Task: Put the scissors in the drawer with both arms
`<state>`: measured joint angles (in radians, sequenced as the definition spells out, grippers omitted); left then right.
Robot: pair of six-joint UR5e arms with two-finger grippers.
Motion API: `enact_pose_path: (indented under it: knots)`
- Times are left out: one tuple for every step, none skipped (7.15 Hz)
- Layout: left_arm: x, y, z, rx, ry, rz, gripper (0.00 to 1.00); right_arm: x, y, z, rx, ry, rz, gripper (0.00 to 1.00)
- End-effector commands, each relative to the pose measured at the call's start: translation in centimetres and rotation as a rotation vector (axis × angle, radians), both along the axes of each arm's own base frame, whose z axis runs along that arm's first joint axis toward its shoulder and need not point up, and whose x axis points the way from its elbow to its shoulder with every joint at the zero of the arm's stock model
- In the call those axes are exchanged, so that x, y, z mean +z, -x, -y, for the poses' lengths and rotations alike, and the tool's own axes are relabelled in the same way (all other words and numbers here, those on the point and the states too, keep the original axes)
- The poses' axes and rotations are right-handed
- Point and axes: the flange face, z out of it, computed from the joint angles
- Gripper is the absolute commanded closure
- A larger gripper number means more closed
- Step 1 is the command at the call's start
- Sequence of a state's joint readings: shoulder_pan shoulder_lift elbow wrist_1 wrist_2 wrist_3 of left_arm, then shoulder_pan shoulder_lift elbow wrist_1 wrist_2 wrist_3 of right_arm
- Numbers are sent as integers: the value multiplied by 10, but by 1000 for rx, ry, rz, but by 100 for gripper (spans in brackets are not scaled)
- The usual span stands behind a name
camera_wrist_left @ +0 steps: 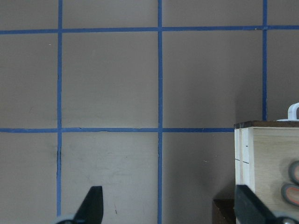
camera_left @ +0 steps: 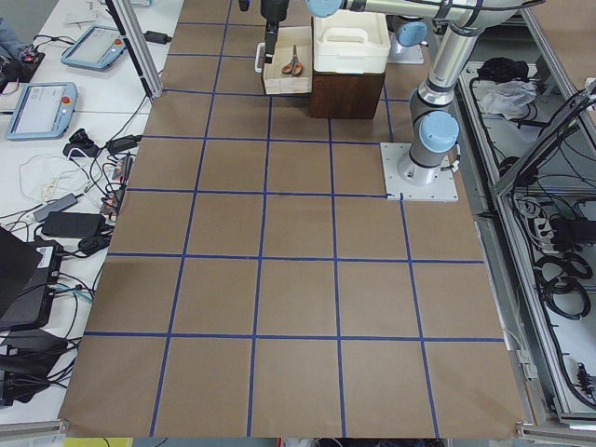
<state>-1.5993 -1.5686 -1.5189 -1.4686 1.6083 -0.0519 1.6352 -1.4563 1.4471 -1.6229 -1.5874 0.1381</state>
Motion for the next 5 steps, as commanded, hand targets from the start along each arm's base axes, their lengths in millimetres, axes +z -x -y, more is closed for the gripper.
enact_pose_path:
  knots:
    - [3, -5, -16, 1, -27, -20, 0, 0, 0, 0, 0, 0, 1, 0]
    - [-6, -6, -25, -23, -42, -16, 0, -1, 0, -1, 0, -1, 1, 0]
    - [-16, -5, -42, -23, -58, -15, 2, -1, 0, -1, 0, -3, 1, 0]
    - [-11, -9, -40, -30, -10, -13, 0, -3, 0, -1, 0, -6, 1, 0]
    - [-4, -24, -23, 12, 10, -19, 0, -4, 0, -1, -1, -9, 1, 0]
